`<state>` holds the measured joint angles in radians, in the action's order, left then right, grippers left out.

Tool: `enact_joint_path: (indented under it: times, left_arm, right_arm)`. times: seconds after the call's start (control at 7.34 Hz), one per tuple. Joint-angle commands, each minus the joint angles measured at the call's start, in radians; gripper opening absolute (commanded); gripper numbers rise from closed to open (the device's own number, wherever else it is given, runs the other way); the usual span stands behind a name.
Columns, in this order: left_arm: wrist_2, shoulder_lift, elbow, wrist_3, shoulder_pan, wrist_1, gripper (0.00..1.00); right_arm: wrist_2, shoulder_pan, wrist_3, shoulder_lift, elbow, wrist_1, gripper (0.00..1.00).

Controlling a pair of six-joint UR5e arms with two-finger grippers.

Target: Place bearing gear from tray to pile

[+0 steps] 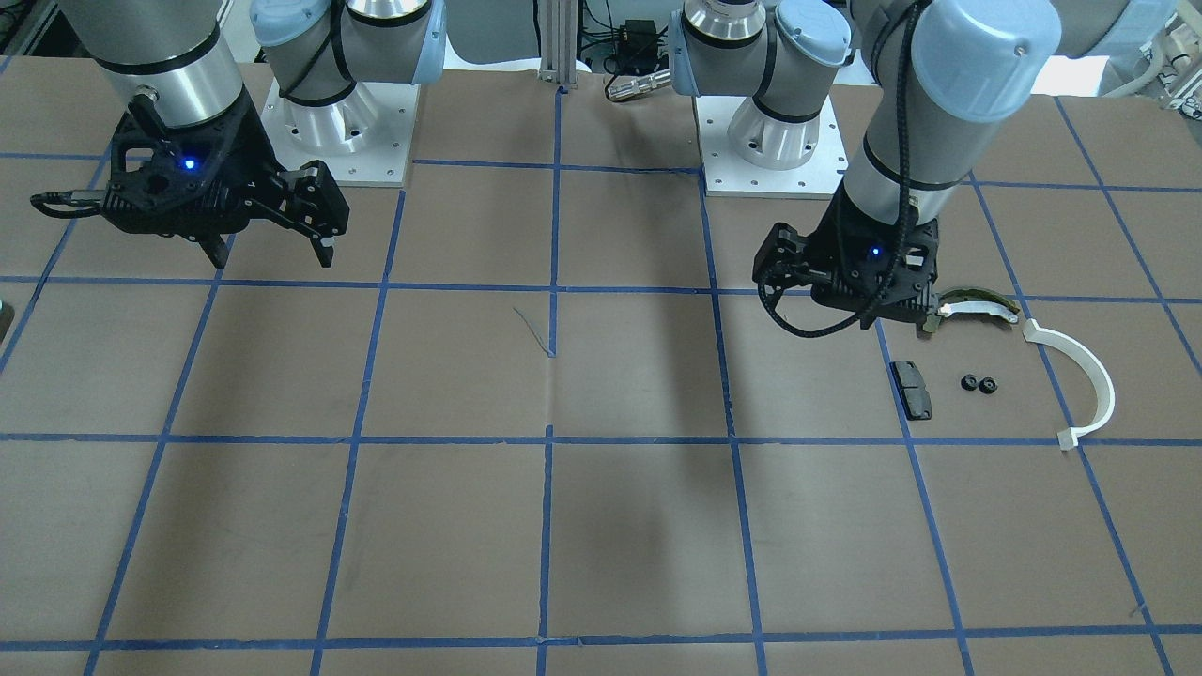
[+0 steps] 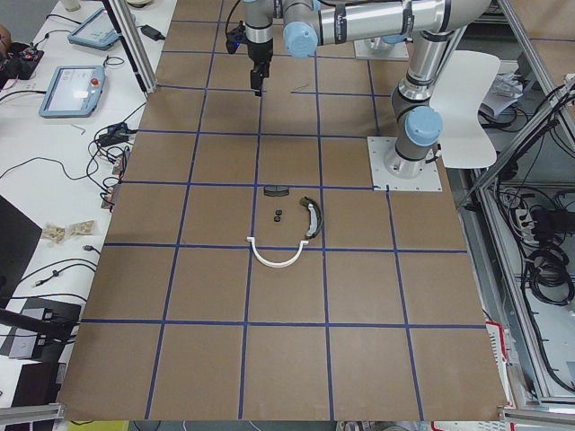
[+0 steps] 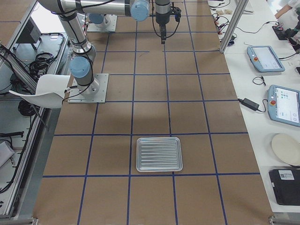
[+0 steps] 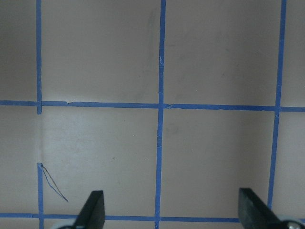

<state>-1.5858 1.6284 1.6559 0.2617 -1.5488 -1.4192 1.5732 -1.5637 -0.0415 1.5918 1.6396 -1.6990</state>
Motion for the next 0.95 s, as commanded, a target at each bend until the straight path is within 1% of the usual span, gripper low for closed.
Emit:
enact_joint_path:
  times: [0.0,0.14,0.27,0.41,0.68,0.82]
  left_arm:
    - [0.016,-0.063,-0.002,-0.001,-0.017,-0.056,1.0]
    - [0.061,-0.094,0.011,-0.001,-0.017,-0.067,1.0]
    - [0.072,-0.105,0.018,-0.002,-0.014,-0.073,1.0]
    - [0.067,-0.108,0.018,-0.016,-0.016,-0.099,1.0]
    - [-0.002,-0.123,0.018,-0.032,-0.014,-0.135,1.0]
    - [-0.002,-0.125,0.018,-0.032,-0.002,-0.142,1.0]
  right_arm:
    - [0.005,-0.007,0.037,0.019,-0.009,-0.005,1.0]
    - [0.005,-0.01,0.12,0.017,-0.011,-0.008,1.0]
    - [0.016,-0.01,0.136,0.016,-0.011,-0.013,1.0]
    - [0.004,-0.013,0.143,0.014,-0.012,-0.014,1.0]
    - [0.002,-0.015,0.158,0.013,-0.015,-0.014,1.0]
    - [0.001,-0.015,0.158,0.013,-0.015,-0.016,1.0]
